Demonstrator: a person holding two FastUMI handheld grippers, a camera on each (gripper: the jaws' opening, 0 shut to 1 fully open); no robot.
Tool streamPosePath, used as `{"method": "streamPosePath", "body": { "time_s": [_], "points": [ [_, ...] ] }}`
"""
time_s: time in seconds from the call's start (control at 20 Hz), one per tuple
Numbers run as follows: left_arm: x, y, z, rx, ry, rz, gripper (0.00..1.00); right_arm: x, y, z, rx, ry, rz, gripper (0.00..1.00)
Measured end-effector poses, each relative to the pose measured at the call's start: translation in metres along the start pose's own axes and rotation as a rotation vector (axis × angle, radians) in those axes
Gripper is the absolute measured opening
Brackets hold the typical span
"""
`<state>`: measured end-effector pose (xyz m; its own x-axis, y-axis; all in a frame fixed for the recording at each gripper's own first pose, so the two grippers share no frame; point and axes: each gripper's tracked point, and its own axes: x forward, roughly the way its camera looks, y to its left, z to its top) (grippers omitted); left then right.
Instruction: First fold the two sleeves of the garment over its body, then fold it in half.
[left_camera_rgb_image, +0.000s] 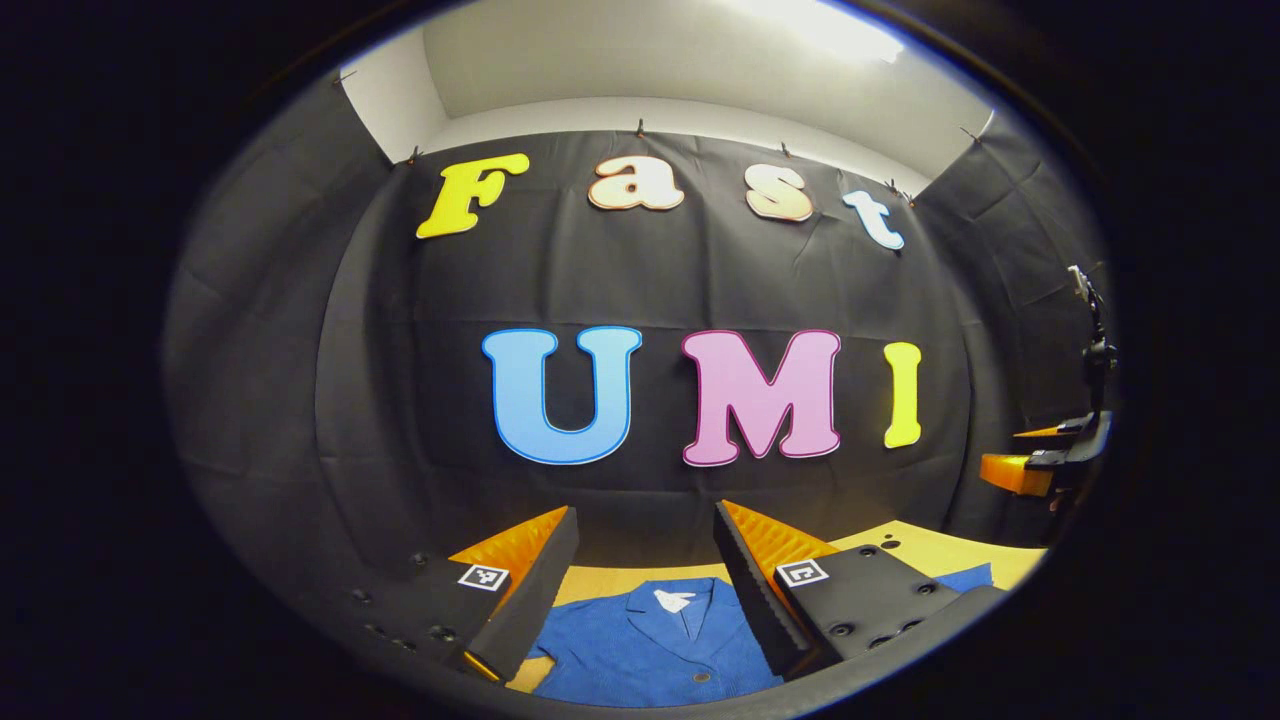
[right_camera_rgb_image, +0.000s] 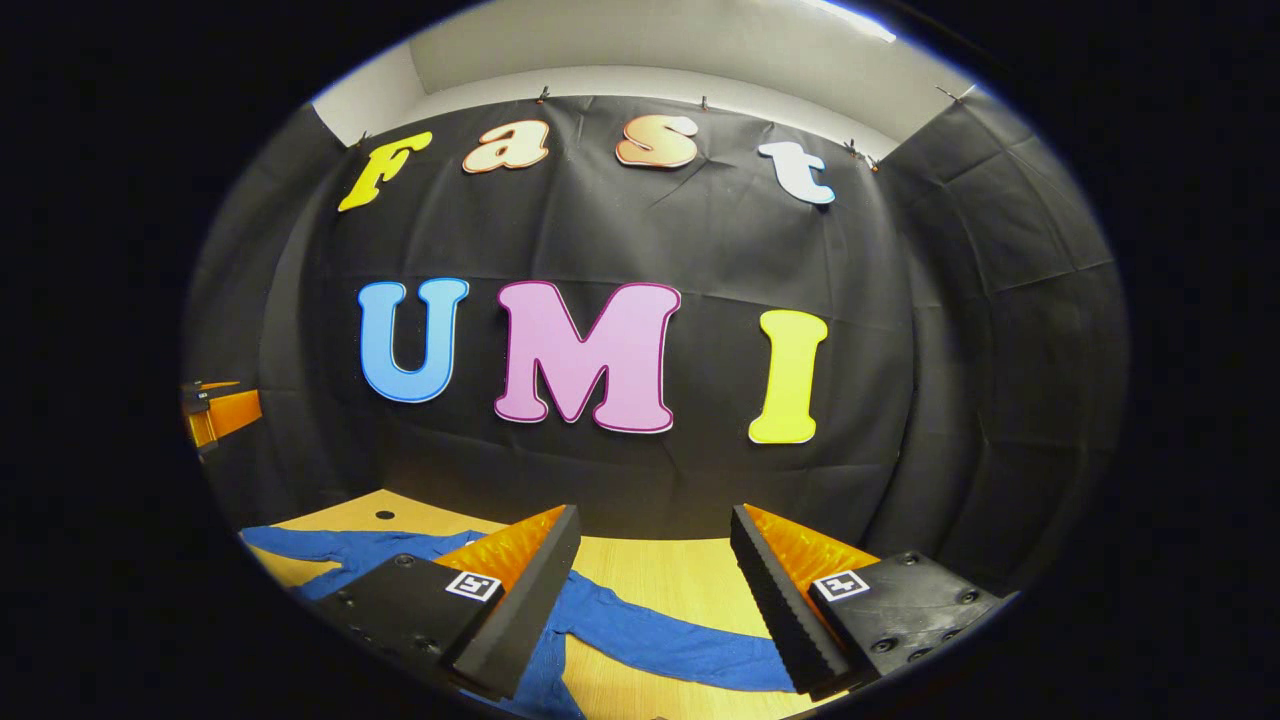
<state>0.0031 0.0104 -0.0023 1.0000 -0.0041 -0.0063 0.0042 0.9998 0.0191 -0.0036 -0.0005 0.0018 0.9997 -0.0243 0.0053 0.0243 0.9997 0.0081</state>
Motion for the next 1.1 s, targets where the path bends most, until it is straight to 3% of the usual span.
{"method": "streamPosePath", "body": {
  "time_s": [0.25,0.55,0.6,0.95,1.1],
  "points": [
    [-0.001,-0.003,0.000,-0.004,0.002,-0.006,0.80,0.000,-0.010,-0.004,-0.013,0.008,-0.013,0.96],
    [-0.002,-0.013,0.003,0.008,-0.001,-0.011,0.80,0.013,-0.057,-0.026,-0.013,0.081,-0.078,1.00],
    [-0.002,-0.014,0.004,0.008,-0.001,-0.010,0.80,0.015,-0.066,-0.031,-0.017,0.095,-0.093,0.97],
    [-0.002,-0.023,0.001,0.015,0.014,0.003,0.80,0.030,-0.128,-0.085,-0.036,0.244,-0.171,0.97],
    [-0.001,-0.029,0.001,0.022,0.019,0.007,0.80,0.032,-0.146,-0.126,-0.033,0.366,-0.183,0.97]
  ]
}}
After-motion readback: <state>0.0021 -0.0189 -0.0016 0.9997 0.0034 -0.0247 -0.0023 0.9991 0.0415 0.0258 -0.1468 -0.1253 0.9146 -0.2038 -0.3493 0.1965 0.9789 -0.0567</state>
